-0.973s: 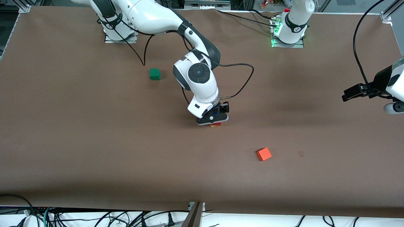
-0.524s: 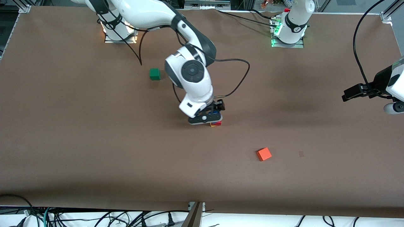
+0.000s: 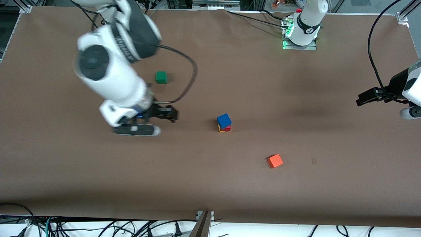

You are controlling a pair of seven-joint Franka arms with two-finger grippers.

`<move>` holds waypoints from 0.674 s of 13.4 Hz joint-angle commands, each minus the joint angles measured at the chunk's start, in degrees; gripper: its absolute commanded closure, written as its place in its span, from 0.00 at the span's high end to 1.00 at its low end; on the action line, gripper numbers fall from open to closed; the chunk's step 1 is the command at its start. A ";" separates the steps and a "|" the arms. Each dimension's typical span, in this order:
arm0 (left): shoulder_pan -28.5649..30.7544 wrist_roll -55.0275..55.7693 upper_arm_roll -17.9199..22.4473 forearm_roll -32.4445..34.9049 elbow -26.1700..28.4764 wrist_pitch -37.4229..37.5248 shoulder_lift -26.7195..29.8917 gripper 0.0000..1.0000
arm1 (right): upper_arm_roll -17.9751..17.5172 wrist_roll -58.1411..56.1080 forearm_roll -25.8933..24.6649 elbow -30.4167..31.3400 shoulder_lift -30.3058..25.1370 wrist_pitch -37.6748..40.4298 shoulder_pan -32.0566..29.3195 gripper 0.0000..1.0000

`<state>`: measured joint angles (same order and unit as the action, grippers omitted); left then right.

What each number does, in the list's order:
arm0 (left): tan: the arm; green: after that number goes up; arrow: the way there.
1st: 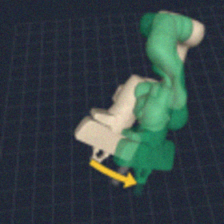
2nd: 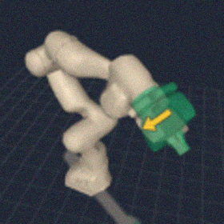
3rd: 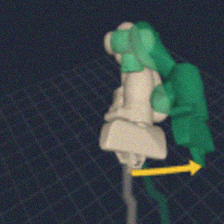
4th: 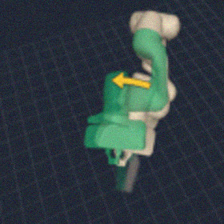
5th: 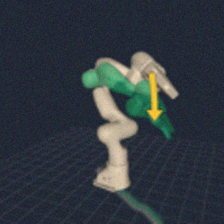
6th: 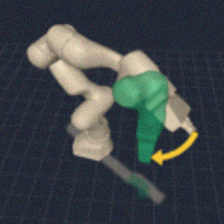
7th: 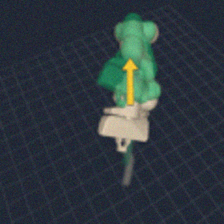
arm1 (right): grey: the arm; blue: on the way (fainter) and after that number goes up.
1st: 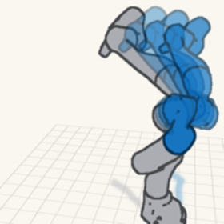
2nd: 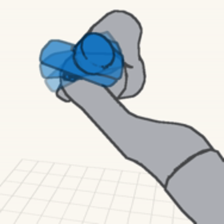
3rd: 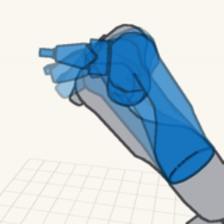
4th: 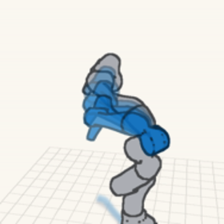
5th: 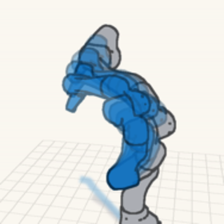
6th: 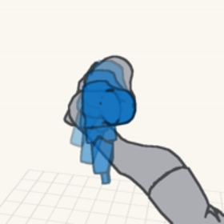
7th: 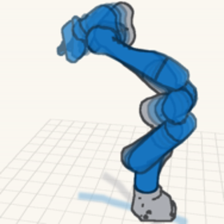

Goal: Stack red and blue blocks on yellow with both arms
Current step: 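Open the right gripper and lift it away from the stack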

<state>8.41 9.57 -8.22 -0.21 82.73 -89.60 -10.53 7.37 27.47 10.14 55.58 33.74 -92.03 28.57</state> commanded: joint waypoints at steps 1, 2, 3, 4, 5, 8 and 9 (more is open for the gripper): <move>-0.06 -0.60 0.04 0.21 -1.69 0.48 -0.90 1.00 | 1.49 -4.86 0.84 7.31 -7.17 2.65 -2.28 1.00; 0.03 -0.60 0.04 0.21 -1.69 0.48 -0.90 1.00 | 3.24 -5.31 0.76 11.52 -10.76 2.21 -2.29 1.00; -0.06 -0.52 0.04 0.21 -1.78 0.48 -0.90 1.00 | 4.04 -5.32 0.32 15.83 -14.11 2.30 -2.29 1.00; -0.06 -0.52 0.04 0.21 -1.69 0.48 -0.90 1.00 | 4.40 -5.75 -0.21 19.79 -17.01 2.21 -2.29 1.00; -0.06 -0.52 0.04 0.21 -1.69 0.48 -0.90 1.00 | 5.79 -7.50 -0.30 23.13 -19.56 2.04 -2.29 1.00; -0.06 -0.60 0.04 0.13 -1.69 0.48 -0.98 1.00 | 7.48 -9.19 -3.62 29.82 -24.84 1.34 -2.20 1.00; -0.06 -0.60 0.04 0.04 -1.69 0.48 -0.98 1.00 | 7.57 -8.84 -4.94 32.46 -26.69 0.11 -2.20 1.00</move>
<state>8.41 9.57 -8.22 -0.21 82.66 -89.60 -10.72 14.68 19.04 7.66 79.82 12.98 -89.10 25.57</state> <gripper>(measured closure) 0.000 0.000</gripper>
